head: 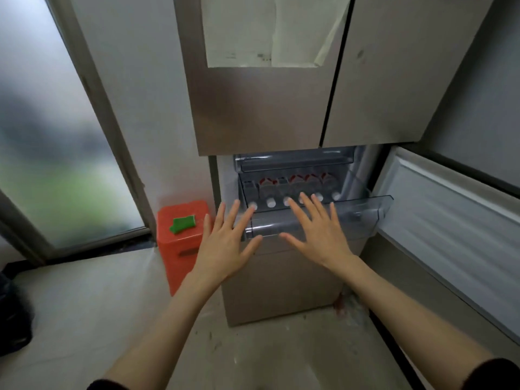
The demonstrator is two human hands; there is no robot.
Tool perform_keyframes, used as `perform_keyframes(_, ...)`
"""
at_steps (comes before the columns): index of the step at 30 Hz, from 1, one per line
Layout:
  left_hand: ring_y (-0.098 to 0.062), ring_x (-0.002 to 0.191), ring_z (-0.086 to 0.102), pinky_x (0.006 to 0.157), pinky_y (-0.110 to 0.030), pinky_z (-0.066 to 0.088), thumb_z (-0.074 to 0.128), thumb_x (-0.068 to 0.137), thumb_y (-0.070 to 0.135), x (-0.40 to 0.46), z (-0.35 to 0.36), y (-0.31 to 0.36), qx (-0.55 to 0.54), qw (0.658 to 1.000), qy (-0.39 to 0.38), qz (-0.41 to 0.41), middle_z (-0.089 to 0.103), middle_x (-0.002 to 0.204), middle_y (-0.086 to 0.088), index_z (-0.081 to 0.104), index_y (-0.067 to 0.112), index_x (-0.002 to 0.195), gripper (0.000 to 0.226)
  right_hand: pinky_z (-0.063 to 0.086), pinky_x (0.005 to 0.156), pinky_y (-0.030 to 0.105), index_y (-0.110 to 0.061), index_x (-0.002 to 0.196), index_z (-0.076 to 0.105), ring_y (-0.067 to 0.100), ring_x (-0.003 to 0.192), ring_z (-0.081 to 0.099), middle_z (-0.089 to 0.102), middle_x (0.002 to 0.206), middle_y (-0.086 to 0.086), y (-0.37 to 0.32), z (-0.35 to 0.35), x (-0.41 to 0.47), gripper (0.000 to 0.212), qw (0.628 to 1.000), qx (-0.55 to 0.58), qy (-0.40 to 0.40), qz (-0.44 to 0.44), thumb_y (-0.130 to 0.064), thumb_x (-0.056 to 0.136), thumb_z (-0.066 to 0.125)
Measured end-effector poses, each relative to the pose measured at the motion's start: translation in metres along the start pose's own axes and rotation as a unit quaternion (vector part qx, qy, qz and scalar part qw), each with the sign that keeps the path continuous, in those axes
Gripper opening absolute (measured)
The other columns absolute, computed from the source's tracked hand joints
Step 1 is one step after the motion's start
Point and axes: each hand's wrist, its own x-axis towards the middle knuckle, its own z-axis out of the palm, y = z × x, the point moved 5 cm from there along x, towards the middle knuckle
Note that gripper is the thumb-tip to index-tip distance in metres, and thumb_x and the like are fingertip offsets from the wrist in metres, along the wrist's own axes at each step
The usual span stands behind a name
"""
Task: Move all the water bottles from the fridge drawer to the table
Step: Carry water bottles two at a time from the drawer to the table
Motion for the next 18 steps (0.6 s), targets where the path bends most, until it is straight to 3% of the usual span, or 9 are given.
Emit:
perform_keyframes(10, -0.021, 0.145, -0.007, 0.117, -0.044, -0.003, 0.028, 0.095, 0.052, 0.131, 0.057, 0.012, -0.045, 0.996, -0.073, -0.010, 0.000, 0.158, 0.000, 0.005, 0.030, 0.148, 0.062, -0.006, 0.116, 0.045, -0.029, 0.149, 0.007, 0.019, 0.146, -0.005, 0.001, 0.158, -0.001, 0.062, 0.054, 0.112, 0.067, 0.996, 0.051, -0.067, 0.006, -0.058, 0.093, 0.028)
perform_keyframes(14, -0.025, 0.144, 0.015, 0.118, -0.040, 0.015, 0.043, 0.096, 0.035, 0.171, 0.078, 0.015, -0.180, 0.981, -0.059, -0.047, 0.020, 0.155, -0.008, 0.017, 0.018, 0.148, 0.061, 0.002, 0.118, 0.042, -0.021, 0.149, 0.015, 0.021, 0.145, 0.003, 0.011, 0.157, 0.002, 0.075, 0.078, 0.148, 0.063, 0.984, 0.138, -0.111, 0.010, -0.044, 0.096, 0.038)
perform_keyframes(18, -0.029, 0.135, 0.034, 0.108, -0.032, 0.027, 0.047, 0.094, 0.018, 0.206, 0.106, 0.010, -0.204, 0.970, -0.084, -0.106, 0.033, 0.147, -0.017, 0.025, 0.006, 0.144, 0.055, 0.022, 0.114, 0.037, -0.012, 0.144, 0.029, 0.025, 0.139, 0.027, 0.033, 0.149, 0.009, 0.088, 0.096, 0.182, 0.055, 0.963, 0.230, -0.139, 0.005, -0.028, 0.095, 0.049)
